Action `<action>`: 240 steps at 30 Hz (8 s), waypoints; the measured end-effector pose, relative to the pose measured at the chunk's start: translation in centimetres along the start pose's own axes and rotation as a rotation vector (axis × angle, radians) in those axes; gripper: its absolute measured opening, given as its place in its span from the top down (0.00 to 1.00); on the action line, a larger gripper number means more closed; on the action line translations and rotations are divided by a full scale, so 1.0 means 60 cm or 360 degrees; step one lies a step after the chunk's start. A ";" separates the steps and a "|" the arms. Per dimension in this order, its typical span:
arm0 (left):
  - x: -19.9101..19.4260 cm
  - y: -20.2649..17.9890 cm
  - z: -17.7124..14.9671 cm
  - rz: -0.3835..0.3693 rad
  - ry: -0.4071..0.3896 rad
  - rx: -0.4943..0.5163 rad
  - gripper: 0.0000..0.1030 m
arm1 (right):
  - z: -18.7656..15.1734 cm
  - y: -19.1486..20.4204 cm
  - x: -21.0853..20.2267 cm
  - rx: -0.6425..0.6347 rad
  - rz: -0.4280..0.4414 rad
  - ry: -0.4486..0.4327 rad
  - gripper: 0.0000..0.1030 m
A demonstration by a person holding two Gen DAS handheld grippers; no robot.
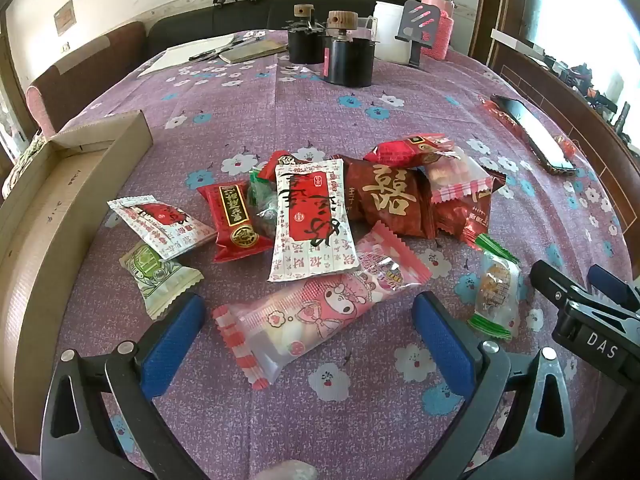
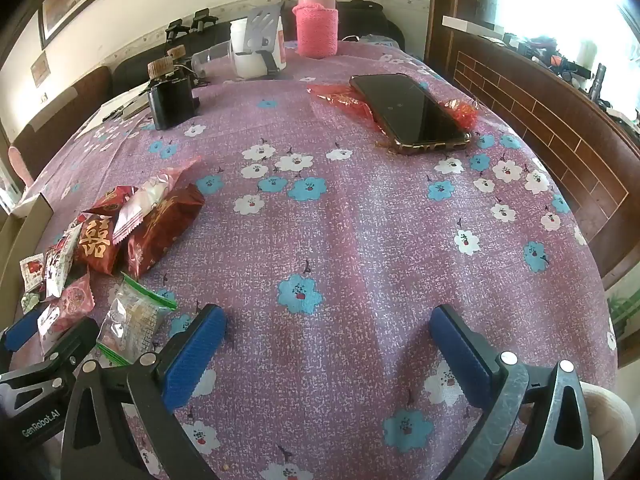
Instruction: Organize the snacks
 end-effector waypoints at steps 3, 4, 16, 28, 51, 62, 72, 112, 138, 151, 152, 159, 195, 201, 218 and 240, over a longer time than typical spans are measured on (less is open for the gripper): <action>0.000 0.000 0.000 0.0000 0.0001 0.0000 0.00 | 0.000 0.000 0.000 0.0000 0.0000 0.0000 0.00; 0.000 0.000 0.000 -0.0001 0.0001 0.0000 0.00 | 0.000 0.000 0.000 0.0000 0.0000 0.0000 0.00; 0.000 0.000 0.000 -0.0001 0.0000 -0.0001 0.00 | 0.000 0.000 0.000 -0.0001 -0.0001 0.0000 0.00; 0.000 0.000 0.000 0.0000 0.0000 -0.0002 0.00 | 0.000 0.000 0.000 -0.0001 -0.0001 0.0000 0.00; -0.067 0.012 -0.030 -0.0196 0.0033 0.0112 0.00 | 0.000 0.001 0.000 0.0001 -0.0002 0.0000 0.00; -0.310 0.196 -0.034 -0.0038 -0.0689 -0.0220 0.00 | 0.000 0.001 0.000 -0.0054 0.0055 0.0038 0.00; -0.313 0.286 -0.043 -0.0051 -0.0677 -0.0413 0.00 | -0.010 0.003 -0.010 -0.0118 0.0076 0.0135 0.00; -0.128 0.063 -0.032 -0.0209 -0.0221 0.0434 0.07 | -0.009 0.084 -0.030 -0.0012 0.0510 0.0007 0.66; -0.076 0.047 -0.023 -0.0445 0.0000 0.0310 0.80 | -0.005 0.073 -0.023 0.0038 0.0592 0.0021 0.66; -0.238 0.169 -0.051 -0.0573 -0.0243 0.0064 0.79 | -0.010 0.085 -0.044 -0.0027 0.0533 -0.0072 0.66; -0.246 0.183 -0.052 -0.0566 -0.0255 0.0046 0.79 | -0.011 0.085 -0.053 -0.0026 0.0550 -0.0073 0.66; -0.284 0.309 -0.022 -0.0542 -0.0293 -0.0132 0.79 | 0.018 0.116 -0.193 -0.0147 0.0699 -0.0219 0.67; 0.019 0.486 0.081 -0.0408 0.0029 -0.0575 0.79 | 0.043 0.644 -0.015 -0.0898 0.0649 -0.0063 0.67; 0.018 0.491 0.072 -0.0420 0.0038 -0.0654 0.65 | 0.042 0.646 -0.031 -0.0927 0.0591 -0.0178 0.52; -0.223 0.436 0.012 -0.0498 -0.0322 -0.0591 0.63 | 0.027 0.333 -0.129 0.0153 0.1499 0.0520 0.41; -0.399 0.313 -0.050 -0.0606 -0.0546 -0.0396 0.63 | -0.070 -0.054 -0.249 0.0611 0.1228 0.0200 0.37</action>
Point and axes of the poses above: each gripper's, at about its wrist camera, not at the fingertips, and x roughly the way its jaws point, y to its left, z to its top, the point moved 1 cm from there along x, roughly the way its jaws point, and after that the axes turned 3 degrees about x, right-handed, at the moved point
